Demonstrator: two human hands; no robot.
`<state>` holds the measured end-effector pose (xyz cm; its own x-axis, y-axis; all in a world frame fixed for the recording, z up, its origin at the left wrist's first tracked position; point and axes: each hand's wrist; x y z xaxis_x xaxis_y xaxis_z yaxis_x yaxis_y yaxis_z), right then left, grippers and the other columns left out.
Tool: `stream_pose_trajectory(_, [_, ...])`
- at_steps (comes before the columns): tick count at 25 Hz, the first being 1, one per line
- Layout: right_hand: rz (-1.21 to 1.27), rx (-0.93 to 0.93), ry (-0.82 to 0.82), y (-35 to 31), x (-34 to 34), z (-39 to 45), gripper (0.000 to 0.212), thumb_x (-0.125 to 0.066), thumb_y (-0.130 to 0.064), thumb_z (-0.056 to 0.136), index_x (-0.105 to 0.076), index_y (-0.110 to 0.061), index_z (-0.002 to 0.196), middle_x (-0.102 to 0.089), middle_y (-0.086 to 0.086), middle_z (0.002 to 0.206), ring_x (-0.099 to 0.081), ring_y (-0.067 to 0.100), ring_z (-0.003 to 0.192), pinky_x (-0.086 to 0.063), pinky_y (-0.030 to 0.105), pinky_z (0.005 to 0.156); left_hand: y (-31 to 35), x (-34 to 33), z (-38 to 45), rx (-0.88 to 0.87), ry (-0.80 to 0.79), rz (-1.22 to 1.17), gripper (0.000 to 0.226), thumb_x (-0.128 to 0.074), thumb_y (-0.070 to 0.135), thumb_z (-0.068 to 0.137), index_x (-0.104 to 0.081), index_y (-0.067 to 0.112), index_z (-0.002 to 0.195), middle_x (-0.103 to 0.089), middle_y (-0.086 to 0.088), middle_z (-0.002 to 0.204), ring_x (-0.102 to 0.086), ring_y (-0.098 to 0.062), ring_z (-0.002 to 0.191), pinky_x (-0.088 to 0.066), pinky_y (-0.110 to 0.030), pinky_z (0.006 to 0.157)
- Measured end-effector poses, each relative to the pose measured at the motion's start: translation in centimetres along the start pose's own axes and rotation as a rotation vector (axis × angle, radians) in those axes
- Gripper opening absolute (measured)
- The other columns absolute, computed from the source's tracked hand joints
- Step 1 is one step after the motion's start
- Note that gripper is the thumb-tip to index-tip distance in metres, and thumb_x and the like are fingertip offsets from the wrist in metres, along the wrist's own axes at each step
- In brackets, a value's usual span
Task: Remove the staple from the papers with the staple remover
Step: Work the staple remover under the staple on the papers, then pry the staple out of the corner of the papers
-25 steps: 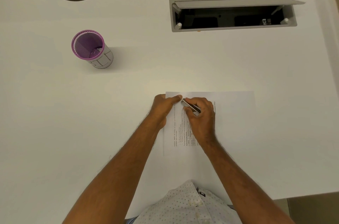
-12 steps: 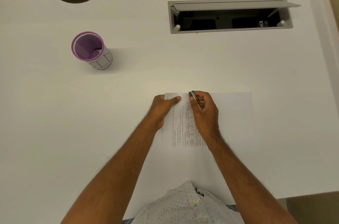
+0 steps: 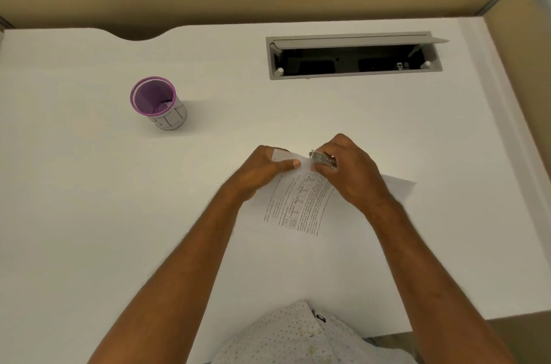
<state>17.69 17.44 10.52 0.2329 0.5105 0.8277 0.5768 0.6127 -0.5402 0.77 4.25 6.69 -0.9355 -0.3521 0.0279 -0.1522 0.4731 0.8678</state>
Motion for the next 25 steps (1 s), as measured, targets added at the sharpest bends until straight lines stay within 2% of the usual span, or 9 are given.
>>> stream_pose_trajectory(3, [-0.021, -0.009, 0.017, -0.7, 2.1, -0.8, 0.011, -0.072, -0.036, 0.092, -0.067, -0.030, 0.084, -0.059, -0.010, 0.085, -0.056, 0.010, 0.076, -0.035, 0.026, 0.060, 2.4, -0.4, -0.6, -0.165, 0.005, 0.129, 0.025, -0.076, 0.030, 0.092, -0.079, 0.015, 0.113, -0.078, -0.004, 0.117, -0.071, -0.024, 0.108, -0.055, -0.042, 0.095])
stream_pose_trajectory(5, [-0.066, -0.057, 0.108, -1.2, 3.5, -1.8, 0.015, -0.068, -0.037, 0.093, -0.064, -0.028, 0.081, -0.060, -0.009, 0.080, -0.056, 0.012, 0.075, -0.034, 0.024, 0.058, 3.6, -1.6, -1.4, -0.270, 0.335, 0.364, 0.040, -0.080, 0.033, 0.087, -0.071, 0.024, 0.125, -0.064, 0.005, 0.139, -0.053, -0.014, 0.129, -0.041, -0.033, 0.111])
stream_pose_trajectory(7, [-0.107, -0.094, 0.252, -1.6, 5.1, -2.8, 0.016, -0.067, -0.036, 0.094, -0.062, -0.027, 0.082, -0.061, -0.009, 0.079, -0.056, 0.014, 0.073, -0.034, 0.023, 0.056, 4.7, -3.4, -3.0, -0.323, 0.659, 0.311, 0.037, -0.080, 0.035, 0.087, -0.065, 0.025, 0.118, -0.060, 0.008, 0.130, -0.051, -0.014, 0.124, -0.043, -0.022, 0.099])
stream_pose_trajectory(9, [-0.170, -0.078, 0.446, -2.5, 6.4, -4.3, 0.015, -0.069, -0.034, 0.093, -0.063, -0.025, 0.083, -0.063, -0.007, 0.080, -0.053, 0.014, 0.069, -0.030, 0.018, 0.054, 5.3, -5.0, -4.2, -0.287, 0.527, -0.108, 0.026, -0.077, 0.034, 0.090, -0.065, 0.016, 0.104, -0.070, 0.004, 0.112, -0.065, -0.018, 0.109, -0.054, -0.020, 0.086])
stream_pose_trajectory(11, [-0.252, -0.015, 0.598, -3.8, 6.9, -5.7, 0.016, -0.075, -0.032, 0.090, -0.066, -0.019, 0.086, -0.066, -0.001, 0.081, -0.052, 0.015, 0.068, -0.032, 0.018, 0.056, 6.1, -6.4, -5.1, -0.248, 0.222, -0.473, 0.029, -0.073, 0.035, 0.093, -0.068, 0.011, 0.109, -0.077, -0.002, 0.115, -0.074, -0.023, 0.109, -0.061, -0.037, 0.093])
stream_pose_trajectory(13, [-0.307, 0.054, 0.655, -5.3, 6.2, -7.0, 0.016, -0.079, -0.030, 0.088, -0.069, -0.017, 0.088, -0.067, 0.002, 0.081, -0.055, 0.019, 0.067, -0.041, 0.025, 0.057, 6.8, -7.0, -6.0, -0.241, 0.078, -0.668, 0.029, -0.069, 0.035, 0.096, -0.069, 0.014, 0.117, -0.077, -0.004, 0.121, -0.075, -0.026, 0.111, -0.061, -0.044, 0.094])
stream_pose_trajectory(17, [-0.294, 0.134, 0.619, -7.9, 2.5, -8.5, 0.024, -0.087, -0.025, 0.080, -0.073, -0.014, 0.094, -0.073, 0.006, 0.086, -0.066, 0.024, 0.072, -0.050, 0.031, 0.063, 5.9, -6.8, -7.1, -0.219, 0.123, -0.657, 0.011, -0.073, 0.033, 0.094, -0.077, 0.023, 0.094, -0.078, -0.001, 0.092, -0.076, -0.018, 0.085, -0.062, -0.033, 0.077])
stream_pose_trajectory(20, [-0.165, 0.152, 0.508, -8.6, -0.4, -8.8, 0.029, -0.089, -0.023, 0.078, -0.072, -0.015, 0.101, -0.072, 0.003, 0.092, -0.068, 0.022, 0.078, -0.058, 0.035, 0.067, 3.7, -5.6, -6.9, -0.102, 0.204, -0.653, 0.017, -0.071, 0.030, 0.095, -0.075, 0.015, 0.089, -0.077, -0.012, 0.094, -0.074, -0.025, 0.083, -0.063, -0.033, 0.073])
stream_pose_trajectory(25, [0.233, -0.166, 0.199, -6.2, -3.4, -8.1, 0.034, -0.071, -0.024, 0.085, -0.052, -0.027, 0.113, -0.059, -0.011, 0.103, -0.060, 0.015, 0.087, -0.049, 0.025, 0.064, -1.0, -2.2, -5.0, 0.171, 0.331, -0.618, 0.017, -0.063, 0.022, 0.101, -0.069, 0.006, 0.098, -0.080, -0.018, 0.101, -0.079, -0.028, 0.084, -0.064, -0.035, 0.068])
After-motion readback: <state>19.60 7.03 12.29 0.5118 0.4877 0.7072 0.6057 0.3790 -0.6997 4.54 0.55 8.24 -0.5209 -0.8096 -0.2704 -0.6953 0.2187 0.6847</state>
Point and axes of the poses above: each hand's wrist, its own z-axis towards the middle knuckle, its own x-axis out of the back of the hand, y = z × x
